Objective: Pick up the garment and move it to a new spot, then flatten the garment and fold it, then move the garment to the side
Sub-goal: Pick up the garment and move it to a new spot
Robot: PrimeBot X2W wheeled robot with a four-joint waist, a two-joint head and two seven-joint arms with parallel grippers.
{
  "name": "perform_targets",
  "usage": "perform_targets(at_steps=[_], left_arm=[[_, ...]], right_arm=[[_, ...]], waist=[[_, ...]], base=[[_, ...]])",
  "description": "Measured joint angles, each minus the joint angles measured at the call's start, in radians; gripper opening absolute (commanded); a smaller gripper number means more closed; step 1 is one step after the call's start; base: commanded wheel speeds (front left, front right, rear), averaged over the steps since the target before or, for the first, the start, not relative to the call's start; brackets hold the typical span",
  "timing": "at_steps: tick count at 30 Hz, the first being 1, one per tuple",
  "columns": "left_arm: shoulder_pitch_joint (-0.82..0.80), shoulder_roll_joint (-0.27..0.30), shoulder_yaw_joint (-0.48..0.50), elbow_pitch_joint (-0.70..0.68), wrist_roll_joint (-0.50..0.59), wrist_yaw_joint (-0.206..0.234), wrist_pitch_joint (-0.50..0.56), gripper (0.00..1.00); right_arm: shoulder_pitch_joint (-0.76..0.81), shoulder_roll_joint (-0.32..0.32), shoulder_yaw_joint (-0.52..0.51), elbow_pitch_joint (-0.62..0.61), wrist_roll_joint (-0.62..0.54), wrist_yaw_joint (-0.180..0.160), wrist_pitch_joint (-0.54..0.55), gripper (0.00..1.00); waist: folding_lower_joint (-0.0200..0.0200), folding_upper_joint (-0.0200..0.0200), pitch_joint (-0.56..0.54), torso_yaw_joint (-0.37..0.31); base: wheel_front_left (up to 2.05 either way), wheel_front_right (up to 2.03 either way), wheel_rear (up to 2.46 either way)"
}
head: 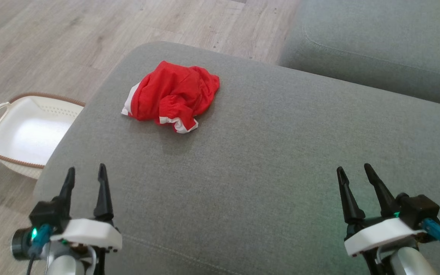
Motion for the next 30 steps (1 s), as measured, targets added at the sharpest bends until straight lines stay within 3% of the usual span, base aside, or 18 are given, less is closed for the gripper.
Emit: perform_targets(at_steps=[3, 13, 23, 30], left_arm=[[-0.054, 0.003, -0.006, 0.032, 0.005, -0.014, 0.021, 1.00], [-0.424, 0.053, -0.003, 0.126, -0.058, -0.062, 0.320, 1.00], [-0.717, 0.121, 0.014, 0.456, -0.196, -0.115, 0.652, 1.00], [-0.769, 0.196, 0.017, 0.677, -0.189, -0.094, 0.775, 1.00]], right_arm=[[-0.002, -0.001, -0.001, -0.016, 0.000, 0.000, 0.000, 1.00], [-0.067, -0.003, 0.045, -0.084, -0.011, 0.000, 0.000, 1.00], [-0.188, -0.030, 0.103, -0.137, 0.003, 0.000, 0.000, 1.00], [-0.215, -0.037, 0.107, -0.139, 0.018, 0.000, 0.000, 1.00]], waist=[[0.0000, 0.0000, 0.007, -0.013], [0.0000, 0.0000, 0.060, -0.095], [0.0000, 0.0000, 0.193, -0.239], [0.0001, 0.0000, 0.273, -0.342]], base=[[0.00, 0.00, 0.00], [0.00, 0.00, 0.00], [0.00, 0.00, 0.00], [0.00, 0.00, 0.00]])
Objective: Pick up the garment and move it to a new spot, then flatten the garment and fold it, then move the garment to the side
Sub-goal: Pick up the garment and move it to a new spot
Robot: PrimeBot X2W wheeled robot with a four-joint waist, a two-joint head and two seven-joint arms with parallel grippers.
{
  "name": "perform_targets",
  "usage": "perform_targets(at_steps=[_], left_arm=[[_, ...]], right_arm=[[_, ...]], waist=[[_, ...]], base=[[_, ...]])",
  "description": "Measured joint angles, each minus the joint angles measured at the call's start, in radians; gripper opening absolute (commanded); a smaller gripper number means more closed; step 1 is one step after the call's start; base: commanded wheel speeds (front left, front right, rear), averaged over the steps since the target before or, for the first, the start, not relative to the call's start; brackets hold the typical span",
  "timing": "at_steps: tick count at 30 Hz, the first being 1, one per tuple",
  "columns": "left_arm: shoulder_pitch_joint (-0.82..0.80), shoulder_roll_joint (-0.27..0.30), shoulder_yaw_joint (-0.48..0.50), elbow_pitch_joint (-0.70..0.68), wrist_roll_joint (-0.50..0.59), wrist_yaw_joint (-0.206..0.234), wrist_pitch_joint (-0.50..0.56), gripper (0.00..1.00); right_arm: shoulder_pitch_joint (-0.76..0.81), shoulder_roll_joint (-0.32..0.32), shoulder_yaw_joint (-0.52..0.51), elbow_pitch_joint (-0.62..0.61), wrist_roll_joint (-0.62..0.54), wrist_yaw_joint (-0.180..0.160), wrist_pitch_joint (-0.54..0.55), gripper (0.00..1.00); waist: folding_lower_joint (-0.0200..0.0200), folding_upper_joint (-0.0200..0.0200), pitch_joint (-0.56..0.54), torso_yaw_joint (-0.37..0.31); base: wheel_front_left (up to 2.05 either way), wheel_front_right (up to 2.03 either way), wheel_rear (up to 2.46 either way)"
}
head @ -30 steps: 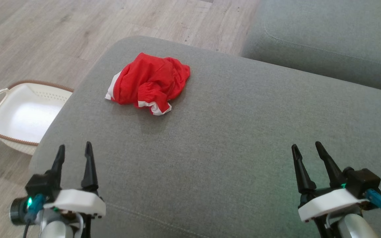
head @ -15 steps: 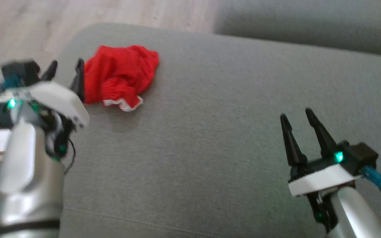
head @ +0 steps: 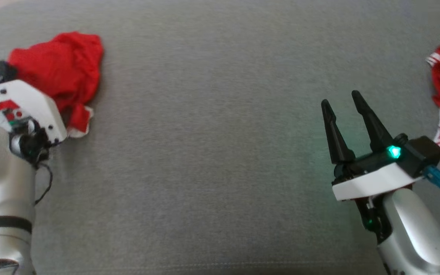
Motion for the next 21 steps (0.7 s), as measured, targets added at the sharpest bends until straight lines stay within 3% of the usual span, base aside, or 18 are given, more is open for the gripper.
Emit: perform_targets(at_steps=[6, 7, 8, 9, 15, 21], left_arm=[[-0.009, 0.023, -0.019, 0.108, 0.021, 0.007, 0.045, 0.99], [-0.018, 0.026, -0.020, 0.119, 0.020, 0.007, 0.045, 0.63], [-0.027, 0.028, -0.020, 0.128, 0.019, 0.007, 0.045, 0.40], [-0.031, 0.030, -0.021, 0.133, 0.019, 0.007, 0.036, 0.00], [-0.040, 0.042, -0.072, 0.160, 0.034, -0.013, -0.013, 0.00], [-0.113, 0.037, -0.190, 0.115, 0.086, -0.029, -0.042, 0.00]], right_arm=[[-0.015, 0.000, 0.000, 0.003, 0.009, 0.000, -0.001, 1.00], [-0.015, 0.000, -0.001, 0.006, 0.009, 0.000, -0.001, 1.00], [-0.015, 0.000, -0.002, 0.008, 0.009, 0.000, -0.001, 1.00], [-0.015, 0.000, -0.002, 0.009, 0.009, 0.000, -0.001, 1.00], [-0.012, 0.005, -0.006, 0.020, 0.009, 0.000, -0.001, 1.00], [0.011, 0.025, -0.019, 0.049, 0.009, 0.000, -0.001, 1.00]], waist=[[0.0000, 0.0000, 0.026, -0.058], [0.0000, 0.0000, 0.025, -0.061], [0.0000, 0.0000, 0.023, -0.061], [0.0000, 0.0000, 0.019, -0.060], [0.0000, 0.0000, -0.023, -0.045], [0.0000, 0.0000, -0.109, -0.029]], base=[[0.00, 0.00, 0.00], [0.00, 0.00, 0.00], [0.00, 0.00, 0.00], [0.00, 0.00, 0.00], [0.00, 0.00, 0.00], [0.00, 0.00, 0.00]])
